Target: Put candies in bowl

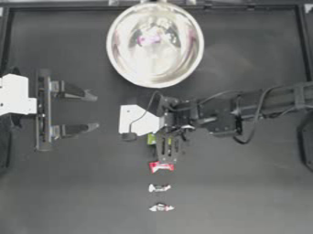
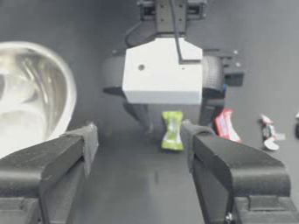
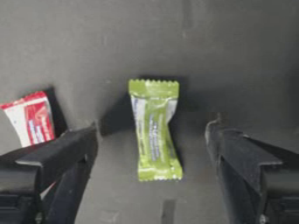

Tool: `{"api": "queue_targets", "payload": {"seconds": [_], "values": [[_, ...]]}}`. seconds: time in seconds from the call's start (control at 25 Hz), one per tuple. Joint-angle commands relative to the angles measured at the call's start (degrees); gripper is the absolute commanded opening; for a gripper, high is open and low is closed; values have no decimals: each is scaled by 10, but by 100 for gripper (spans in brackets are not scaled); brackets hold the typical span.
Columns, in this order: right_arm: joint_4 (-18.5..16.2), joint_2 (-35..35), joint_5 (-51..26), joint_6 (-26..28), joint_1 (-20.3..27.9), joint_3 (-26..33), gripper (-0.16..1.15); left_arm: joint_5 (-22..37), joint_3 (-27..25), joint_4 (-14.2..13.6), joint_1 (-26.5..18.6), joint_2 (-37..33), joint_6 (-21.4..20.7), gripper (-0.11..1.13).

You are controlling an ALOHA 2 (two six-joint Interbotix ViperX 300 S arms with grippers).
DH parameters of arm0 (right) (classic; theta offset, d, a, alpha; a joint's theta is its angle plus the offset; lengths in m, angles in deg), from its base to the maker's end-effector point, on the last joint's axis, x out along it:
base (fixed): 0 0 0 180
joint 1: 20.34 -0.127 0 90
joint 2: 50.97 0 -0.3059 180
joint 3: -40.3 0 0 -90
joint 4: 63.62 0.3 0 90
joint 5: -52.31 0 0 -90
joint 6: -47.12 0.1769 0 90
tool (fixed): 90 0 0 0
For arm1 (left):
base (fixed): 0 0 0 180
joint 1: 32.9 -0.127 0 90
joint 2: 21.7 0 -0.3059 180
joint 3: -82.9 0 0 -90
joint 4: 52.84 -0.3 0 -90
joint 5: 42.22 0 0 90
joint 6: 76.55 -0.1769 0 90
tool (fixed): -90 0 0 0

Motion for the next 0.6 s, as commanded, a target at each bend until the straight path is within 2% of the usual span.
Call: {"api": "queue_targets", "payload": {"seconds": [0.04,0.12,0.24,0.36,0.6], "values": [[-3,-13,0,6,-1,11,95,-4,5,1,-1,-6,0,92],[-10,-12,-1,13,-1,9,87,-4,5,1,-1,-6,1,92],[-28,-8,-10,22,-5,10,65,-4,5,1,0,-6,1,92],[-35,-1,-18,28,-8,12,51,-4,5,1,-1,-6,1,92],[-34,-25,-14,32,-9,11,50,-4,4,1,-1,-7,0,92]]}}
